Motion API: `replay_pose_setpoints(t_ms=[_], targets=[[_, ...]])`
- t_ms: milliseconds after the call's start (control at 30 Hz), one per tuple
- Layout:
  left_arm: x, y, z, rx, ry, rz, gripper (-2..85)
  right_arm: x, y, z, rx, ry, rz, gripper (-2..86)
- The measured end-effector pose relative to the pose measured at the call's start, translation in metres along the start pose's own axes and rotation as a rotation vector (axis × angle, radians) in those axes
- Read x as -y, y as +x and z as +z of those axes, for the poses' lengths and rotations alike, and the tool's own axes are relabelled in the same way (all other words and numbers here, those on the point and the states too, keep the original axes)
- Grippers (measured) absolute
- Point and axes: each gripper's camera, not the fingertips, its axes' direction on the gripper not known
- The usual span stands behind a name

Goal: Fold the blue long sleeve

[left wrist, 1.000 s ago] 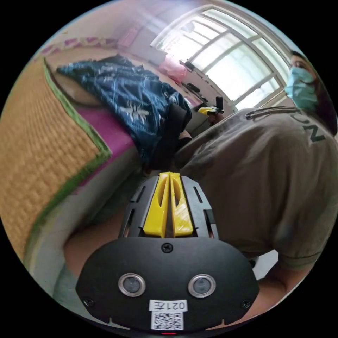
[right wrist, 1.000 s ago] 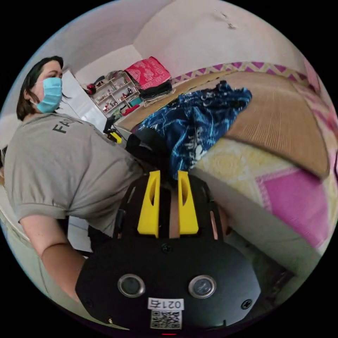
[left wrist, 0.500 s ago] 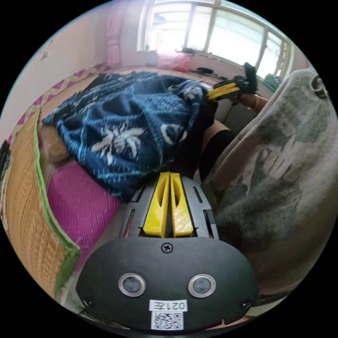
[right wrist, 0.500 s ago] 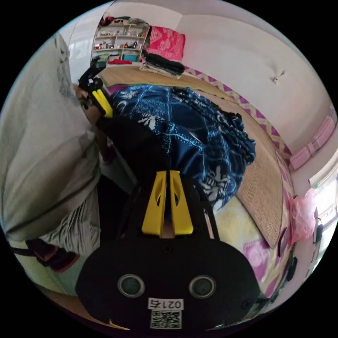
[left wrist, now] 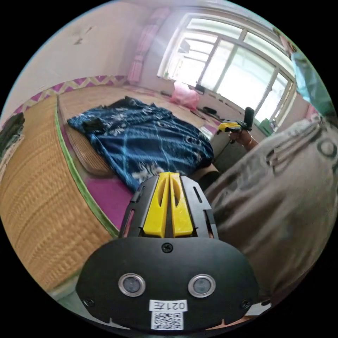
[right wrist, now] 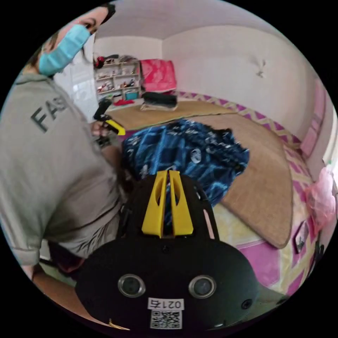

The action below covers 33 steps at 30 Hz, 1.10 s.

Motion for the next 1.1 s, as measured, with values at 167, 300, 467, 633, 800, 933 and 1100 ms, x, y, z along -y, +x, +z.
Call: replay_pose_setpoints(t_ms=[167, 300, 467, 633, 800, 933, 1100], targets=[[0.074, -0.066, -0.002, 0.227, 0.073, -0.093, -0.8, 0.079, 0.047, 0.088, -0.183, -0.126, -0.117, 6.3], [0.11, -0.126, 0.017, 0.267, 0.034, -0.204, -0.3, 0.137, 0.056, 0.185, -0.147, -0.189, -0.27, 8.2], [0.126, -0.152, 0.056, 0.351, -0.057, -0.172, 3.0, 0.185, 0.011, 0.292, -0.039, -0.184, -0.392, 7.3], [0.102, -0.169, 0.066, 0.355, -0.036, -0.261, 4.2, 0.224, -0.038, 0.4, 0.05, -0.192, -0.403, 8.7], [0.07, -0.175, 0.067, 0.308, -0.051, -0.315, 5.0, 0.217, -0.052, 0.482, 0.15, -0.255, -0.312, 9.3], [0.059, -0.172, 0.084, 0.327, -0.135, -0.274, 7.3, 0.169, -0.01, 0.475, 0.072, -0.229, -0.168, 8.3], [0.067, -0.174, 0.132, 0.38, -0.296, -0.2, 11.5, 0.05, 0.107, 0.426, -0.267, -0.237, 0.024, 7.9]])
